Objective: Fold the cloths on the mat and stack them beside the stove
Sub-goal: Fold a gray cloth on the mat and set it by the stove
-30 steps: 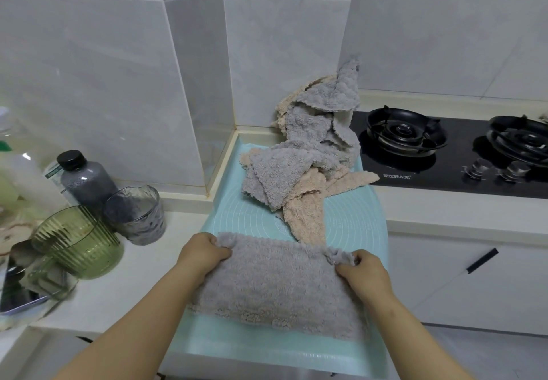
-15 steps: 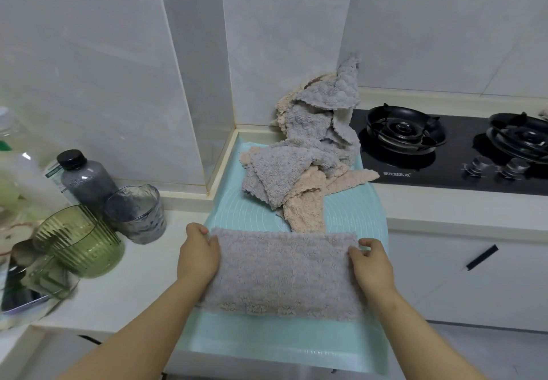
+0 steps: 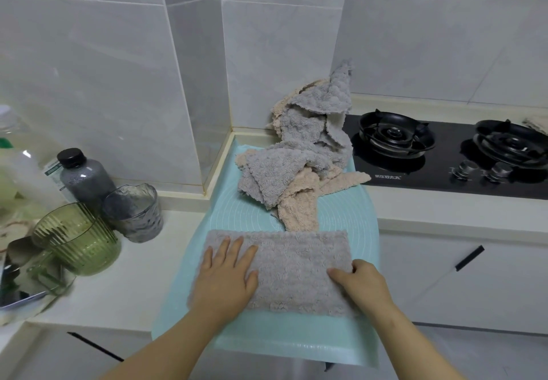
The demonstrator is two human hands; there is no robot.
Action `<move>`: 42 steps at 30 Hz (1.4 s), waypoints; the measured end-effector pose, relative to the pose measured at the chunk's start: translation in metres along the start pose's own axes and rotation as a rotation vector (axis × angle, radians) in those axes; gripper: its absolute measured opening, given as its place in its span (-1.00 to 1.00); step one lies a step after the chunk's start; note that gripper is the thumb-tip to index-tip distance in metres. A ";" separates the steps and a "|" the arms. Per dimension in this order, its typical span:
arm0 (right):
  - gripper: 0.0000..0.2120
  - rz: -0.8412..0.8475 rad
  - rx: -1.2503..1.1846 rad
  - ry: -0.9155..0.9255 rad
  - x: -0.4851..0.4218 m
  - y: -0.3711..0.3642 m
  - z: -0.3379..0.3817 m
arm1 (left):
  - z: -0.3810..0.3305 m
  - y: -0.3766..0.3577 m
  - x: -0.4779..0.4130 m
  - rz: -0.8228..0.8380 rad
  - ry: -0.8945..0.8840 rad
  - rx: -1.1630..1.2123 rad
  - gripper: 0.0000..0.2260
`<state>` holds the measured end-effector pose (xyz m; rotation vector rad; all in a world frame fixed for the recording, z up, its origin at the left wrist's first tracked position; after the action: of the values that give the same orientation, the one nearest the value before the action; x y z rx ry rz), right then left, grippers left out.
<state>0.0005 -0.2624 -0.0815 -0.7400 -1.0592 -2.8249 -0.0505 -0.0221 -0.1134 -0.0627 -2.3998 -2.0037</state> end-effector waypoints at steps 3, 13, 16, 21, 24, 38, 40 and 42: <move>-0.82 -0.011 0.043 0.030 0.004 -0.003 -0.001 | -0.012 0.011 0.000 0.080 0.059 -0.015 -0.30; -0.86 -0.039 0.026 0.085 0.010 -0.001 -0.002 | -0.040 0.004 -0.003 0.203 0.055 -0.018 -0.51; -0.87 -0.006 -0.163 0.037 0.012 0.003 0.006 | -0.041 0.013 -0.006 0.298 0.057 -0.018 -0.49; -0.86 0.103 -0.456 0.025 0.027 0.000 0.038 | -0.034 0.039 -0.011 -0.068 0.124 0.512 -0.64; -0.87 0.249 -0.492 0.101 0.046 -0.015 0.067 | -0.031 0.052 -0.009 -0.055 0.416 1.294 -0.70; -0.86 0.288 -0.443 0.134 0.054 -0.048 0.079 | 0.022 0.053 0.001 -0.131 0.274 1.184 -0.35; -0.87 0.259 -0.413 0.139 0.052 -0.050 0.076 | 0.037 0.053 0.001 -0.108 0.230 1.161 -0.45; -0.86 0.253 -0.359 0.155 0.051 -0.055 0.074 | 0.051 0.052 0.003 -0.073 0.232 1.006 -0.58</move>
<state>-0.0240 -0.1671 -0.0434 -0.6087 -0.4060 -2.8176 -0.0503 0.0371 -0.0713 0.2511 -2.9185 -0.5704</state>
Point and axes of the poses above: each hand's wrist, its own x-axis away from the middle knuckle, its own y-axis out of the back of the hand, z = x × y, the point moved 2 cm from there along -x, towards the middle knuckle, and after that the axes turned 7 degrees about -y, right-handed, at the moved point
